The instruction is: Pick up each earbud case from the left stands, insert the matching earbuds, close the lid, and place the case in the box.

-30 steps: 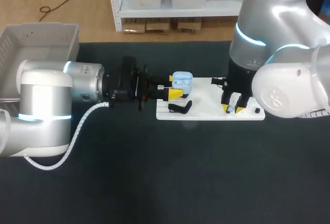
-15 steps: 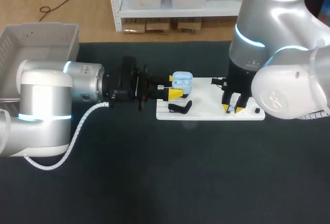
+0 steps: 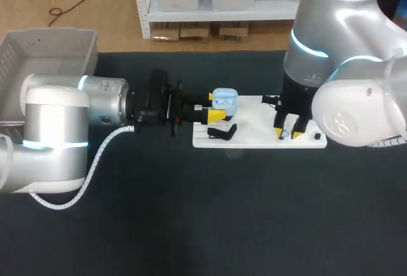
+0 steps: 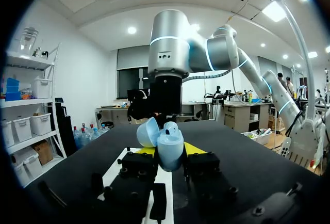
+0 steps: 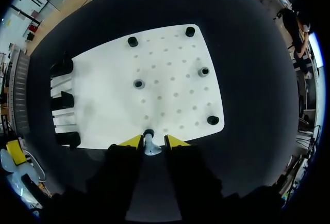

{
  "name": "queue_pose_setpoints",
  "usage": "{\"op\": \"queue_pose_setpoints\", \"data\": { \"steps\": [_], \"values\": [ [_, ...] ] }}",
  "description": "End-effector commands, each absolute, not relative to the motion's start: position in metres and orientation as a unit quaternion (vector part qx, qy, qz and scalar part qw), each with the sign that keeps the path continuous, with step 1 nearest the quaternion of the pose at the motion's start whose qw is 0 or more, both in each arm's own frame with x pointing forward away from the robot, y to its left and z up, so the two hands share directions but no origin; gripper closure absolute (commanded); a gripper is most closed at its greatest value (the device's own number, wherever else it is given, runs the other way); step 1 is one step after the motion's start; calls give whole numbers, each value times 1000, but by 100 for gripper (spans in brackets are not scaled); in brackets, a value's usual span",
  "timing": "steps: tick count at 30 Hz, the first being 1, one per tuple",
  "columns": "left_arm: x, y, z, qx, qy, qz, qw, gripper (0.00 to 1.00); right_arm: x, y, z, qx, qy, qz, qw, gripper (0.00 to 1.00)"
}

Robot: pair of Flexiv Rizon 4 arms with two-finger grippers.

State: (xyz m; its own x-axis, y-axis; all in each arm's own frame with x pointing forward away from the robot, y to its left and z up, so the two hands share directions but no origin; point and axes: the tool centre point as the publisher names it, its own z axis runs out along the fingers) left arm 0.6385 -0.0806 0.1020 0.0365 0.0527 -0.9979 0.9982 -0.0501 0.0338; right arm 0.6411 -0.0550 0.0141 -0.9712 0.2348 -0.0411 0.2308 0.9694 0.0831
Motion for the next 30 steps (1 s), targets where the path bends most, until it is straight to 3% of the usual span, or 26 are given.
{"op": "queue_pose_setpoints", "data": {
  "steps": [1, 4, 9, 12, 30],
  "values": [
    [638, -80, 102, 534, 492, -490, 483, 100, 638, -56, 15, 119, 992, 39, 28, 78],
    [638, -80, 102, 534, 492, -490, 483, 100, 638, -56, 15, 119, 992, 39, 26, 88],
    [638, -80, 102, 534, 492, -490, 483, 100, 638, -55, 14, 119, 992, 39, 23, 89],
    [638, -80, 102, 534, 492, -490, 483, 100, 638, -55, 13, 119, 992, 40, 23, 100],
    [638, -80, 102, 534, 492, -490, 483, 100, 631, -60, 42, 127, 991, 40, 24, 100]
  ]
}}
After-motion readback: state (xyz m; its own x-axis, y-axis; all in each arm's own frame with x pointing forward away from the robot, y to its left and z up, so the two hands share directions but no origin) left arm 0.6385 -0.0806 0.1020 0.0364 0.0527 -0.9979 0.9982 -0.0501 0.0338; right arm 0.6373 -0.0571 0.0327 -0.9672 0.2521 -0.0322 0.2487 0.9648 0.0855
